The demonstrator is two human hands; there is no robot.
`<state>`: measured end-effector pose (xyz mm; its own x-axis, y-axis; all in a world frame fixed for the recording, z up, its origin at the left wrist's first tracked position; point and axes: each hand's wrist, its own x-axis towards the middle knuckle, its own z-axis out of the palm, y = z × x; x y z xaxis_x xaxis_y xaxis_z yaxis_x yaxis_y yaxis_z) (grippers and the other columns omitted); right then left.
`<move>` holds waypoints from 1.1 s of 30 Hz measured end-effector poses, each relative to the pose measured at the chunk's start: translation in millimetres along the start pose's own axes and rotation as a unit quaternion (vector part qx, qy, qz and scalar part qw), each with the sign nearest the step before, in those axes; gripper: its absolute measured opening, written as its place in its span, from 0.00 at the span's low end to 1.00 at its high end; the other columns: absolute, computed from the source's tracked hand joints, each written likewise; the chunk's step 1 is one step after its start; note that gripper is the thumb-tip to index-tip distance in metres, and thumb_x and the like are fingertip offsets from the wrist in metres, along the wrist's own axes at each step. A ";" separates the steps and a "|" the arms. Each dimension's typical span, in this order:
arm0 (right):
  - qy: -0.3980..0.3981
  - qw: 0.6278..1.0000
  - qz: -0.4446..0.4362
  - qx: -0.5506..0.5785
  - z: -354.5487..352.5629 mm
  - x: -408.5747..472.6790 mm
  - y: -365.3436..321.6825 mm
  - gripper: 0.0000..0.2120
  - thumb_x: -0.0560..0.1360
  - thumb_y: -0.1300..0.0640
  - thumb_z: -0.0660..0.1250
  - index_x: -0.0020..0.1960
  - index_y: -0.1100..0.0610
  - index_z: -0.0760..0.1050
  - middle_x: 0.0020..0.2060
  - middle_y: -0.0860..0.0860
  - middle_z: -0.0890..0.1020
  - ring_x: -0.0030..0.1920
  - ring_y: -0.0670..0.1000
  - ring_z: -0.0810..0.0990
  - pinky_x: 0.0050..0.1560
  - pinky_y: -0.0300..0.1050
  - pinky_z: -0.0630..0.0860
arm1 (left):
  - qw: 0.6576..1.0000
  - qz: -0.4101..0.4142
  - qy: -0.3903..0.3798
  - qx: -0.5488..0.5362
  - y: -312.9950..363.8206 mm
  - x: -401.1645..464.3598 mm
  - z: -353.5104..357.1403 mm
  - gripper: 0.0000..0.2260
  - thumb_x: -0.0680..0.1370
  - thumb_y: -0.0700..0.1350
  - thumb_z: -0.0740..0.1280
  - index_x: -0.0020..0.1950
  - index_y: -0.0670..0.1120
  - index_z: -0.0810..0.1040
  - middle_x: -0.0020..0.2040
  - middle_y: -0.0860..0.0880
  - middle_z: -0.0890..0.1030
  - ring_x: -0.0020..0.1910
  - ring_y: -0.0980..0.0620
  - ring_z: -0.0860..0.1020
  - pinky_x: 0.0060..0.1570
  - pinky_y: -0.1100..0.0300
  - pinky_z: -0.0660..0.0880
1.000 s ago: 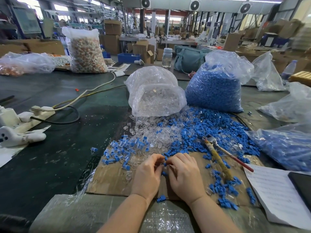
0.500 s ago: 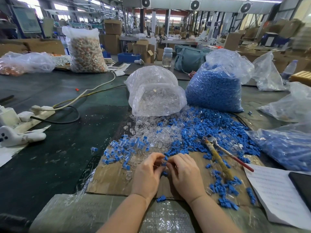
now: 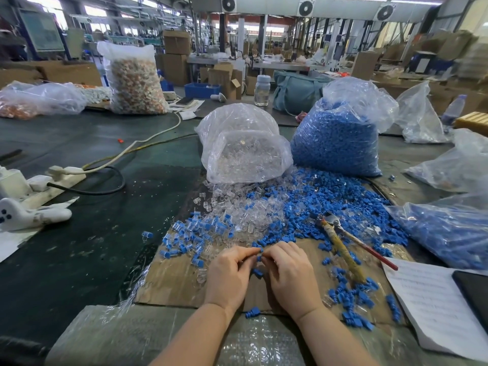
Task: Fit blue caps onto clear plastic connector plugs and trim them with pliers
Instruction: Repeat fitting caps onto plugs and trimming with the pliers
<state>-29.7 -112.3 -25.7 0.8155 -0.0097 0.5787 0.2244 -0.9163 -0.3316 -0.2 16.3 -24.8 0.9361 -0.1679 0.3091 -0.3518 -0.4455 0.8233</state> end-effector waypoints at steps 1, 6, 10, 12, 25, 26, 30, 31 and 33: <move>0.003 1.000 -0.007 -0.006 -0.2 -0.2 -0.3 0.06 0.72 0.58 0.69 0.38 0.57 0.76 0.34 0.50 0.78 0.36 0.53 0.76 0.37 0.49 0.76 | 1.000 -0.017 0.004 -0.018 -0.4 0.2 -0.3 0.10 0.74 0.40 0.69 0.51 0.53 0.82 0.41 0.64 0.78 0.44 0.68 0.76 0.46 0.77 0.70; 0.028 0.999 -0.017 -0.025 -2.2 -0.1 -2.5 0.06 0.70 0.59 0.72 0.37 0.56 0.76 0.33 0.49 0.78 0.34 0.53 0.76 0.36 0.48 0.75 | 0.992 -0.076 0.011 -0.098 -2.0 1.3 -1.0 0.12 0.73 0.35 0.70 0.52 0.50 0.81 0.44 0.57 0.82 0.44 0.64 0.80 0.49 0.69 0.76; 0.027 0.998 -0.021 -0.044 -3.0 -0.6 -3.9 0.09 0.68 0.59 0.75 0.35 0.56 0.75 0.32 0.49 0.77 0.34 0.52 0.76 0.35 0.46 0.74 | 0.990 -0.080 0.007 -0.112 -1.4 1.6 -2.7 0.12 0.73 0.36 0.70 0.45 0.55 0.80 0.42 0.58 0.82 0.42 0.66 0.79 0.44 0.72 0.76; 0.024 0.998 -0.031 -0.056 -2.9 -0.8 -4.5 0.10 0.68 0.58 0.75 0.34 0.55 0.73 0.31 0.49 0.76 0.33 0.51 0.75 0.35 0.44 0.74 | 0.991 -0.079 -0.005 -0.108 -0.7 1.2 -2.9 0.13 0.73 0.36 0.70 0.43 0.56 0.79 0.41 0.56 0.82 0.41 0.64 0.80 0.43 0.71 0.76; 0.007 1.000 -0.024 -0.013 -4.1 -3.2 -3.4 0.05 0.69 0.58 0.73 0.38 0.55 0.77 0.36 0.48 0.79 0.37 0.51 0.77 0.39 0.45 0.75 | 0.982 -0.108 -0.020 -0.154 0.4 2.6 -5.7 0.12 0.74 0.35 0.69 0.42 0.54 0.79 0.41 0.54 0.82 0.40 0.62 0.80 0.39 0.71 0.76; 0.006 1.000 -0.027 -0.014 -4.1 -3.3 -3.7 0.05 0.68 0.58 0.73 0.38 0.55 0.77 0.36 0.49 0.79 0.37 0.51 0.77 0.39 0.45 0.75 | 0.982 -0.109 -0.021 -0.154 0.3 2.7 -5.6 0.12 0.74 0.35 0.69 0.43 0.54 0.79 0.41 0.54 0.82 0.40 0.62 0.80 0.39 0.71 0.76; -0.002 0.999 -0.034 -0.014 -3.5 -2.5 -3.8 0.06 0.67 0.60 0.75 0.38 0.55 0.78 0.35 0.48 0.79 0.37 0.51 0.77 0.39 0.45 0.76 | 0.984 -0.107 -0.029 -0.141 0.2 2.5 -6.5 0.11 0.74 0.36 0.69 0.45 0.53 0.80 0.43 0.55 0.82 0.41 0.64 0.80 0.39 0.73 0.74; -0.004 0.999 -0.034 -0.012 -3.2 -2.2 -3.7 0.06 0.67 0.60 0.75 0.38 0.55 0.78 0.35 0.48 0.79 0.37 0.51 0.77 0.39 0.45 0.76 | 0.985 -0.104 -0.030 -0.138 0.1 2.9 -6.8 0.10 0.74 0.36 0.69 0.45 0.52 0.80 0.43 0.55 0.82 0.41 0.64 0.80 0.39 0.73 0.74; -0.007 0.999 -0.033 -0.006 -2.9 -2.0 -3.4 0.05 0.68 0.60 0.74 0.39 0.55 0.78 0.35 0.48 0.79 0.37 0.51 0.77 0.39 0.44 0.76 | 0.986 -0.100 -0.031 -0.133 0.7 3.3 -7.2 0.10 0.74 0.36 0.69 0.45 0.51 0.81 0.42 0.55 0.82 0.41 0.65 0.79 0.38 0.74 0.73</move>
<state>-33.6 -110.3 -23.6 0.8067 0.0563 0.5882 0.2713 -0.9196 -0.2841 2.6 21.7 -19.7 0.9819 -0.1576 0.1049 -0.1398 -0.2303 0.9630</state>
